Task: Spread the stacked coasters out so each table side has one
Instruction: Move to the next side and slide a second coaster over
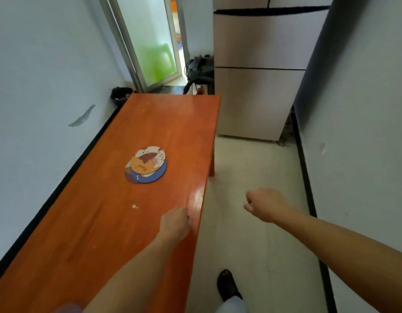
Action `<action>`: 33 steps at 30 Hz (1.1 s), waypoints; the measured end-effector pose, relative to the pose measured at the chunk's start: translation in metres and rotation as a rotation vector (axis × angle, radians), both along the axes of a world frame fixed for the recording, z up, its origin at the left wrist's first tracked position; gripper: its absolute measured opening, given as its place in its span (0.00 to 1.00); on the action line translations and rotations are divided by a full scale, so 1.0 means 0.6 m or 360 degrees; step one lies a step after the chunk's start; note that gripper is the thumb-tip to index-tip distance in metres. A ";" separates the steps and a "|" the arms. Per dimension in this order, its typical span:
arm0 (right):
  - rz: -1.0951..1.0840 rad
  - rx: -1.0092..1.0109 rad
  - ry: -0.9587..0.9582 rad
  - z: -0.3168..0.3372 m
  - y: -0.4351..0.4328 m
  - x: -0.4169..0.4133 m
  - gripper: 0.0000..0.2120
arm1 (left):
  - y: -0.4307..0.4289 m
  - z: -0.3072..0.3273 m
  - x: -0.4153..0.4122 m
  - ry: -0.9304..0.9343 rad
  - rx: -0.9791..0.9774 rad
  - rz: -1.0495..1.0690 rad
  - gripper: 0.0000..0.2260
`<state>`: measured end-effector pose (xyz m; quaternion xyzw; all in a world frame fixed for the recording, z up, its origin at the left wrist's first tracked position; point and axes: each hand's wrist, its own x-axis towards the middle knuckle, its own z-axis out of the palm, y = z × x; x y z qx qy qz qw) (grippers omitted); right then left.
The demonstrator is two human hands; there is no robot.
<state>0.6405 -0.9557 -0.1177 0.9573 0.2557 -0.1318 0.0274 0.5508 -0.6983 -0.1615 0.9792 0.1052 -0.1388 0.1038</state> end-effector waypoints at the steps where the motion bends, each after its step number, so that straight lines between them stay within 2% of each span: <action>1: 0.0028 -0.0010 0.0024 0.000 0.008 0.029 0.14 | 0.000 -0.003 0.020 0.0009 -0.0018 0.0033 0.08; 10: 0.0294 -0.0076 0.0073 0.008 0.120 0.262 0.13 | 0.049 0.009 0.147 -0.0055 -0.0094 0.0338 0.08; 21: 0.1094 -0.0102 0.0166 -0.043 0.359 0.452 0.16 | 0.090 -0.043 0.201 0.0089 -0.0121 0.1098 0.08; 23: 0.1204 -0.0111 0.0190 -0.052 0.388 0.481 0.16 | 0.089 -0.053 0.215 0.0129 -0.0038 0.1241 0.08; 26: 0.1328 -0.0141 0.0214 -0.075 0.431 0.517 0.16 | 0.078 -0.071 0.223 0.0142 0.0098 0.1481 0.13; 33: 0.1489 -0.0058 0.0258 -0.123 0.551 0.536 0.12 | 0.019 -0.132 0.194 0.0126 0.0018 0.1923 0.24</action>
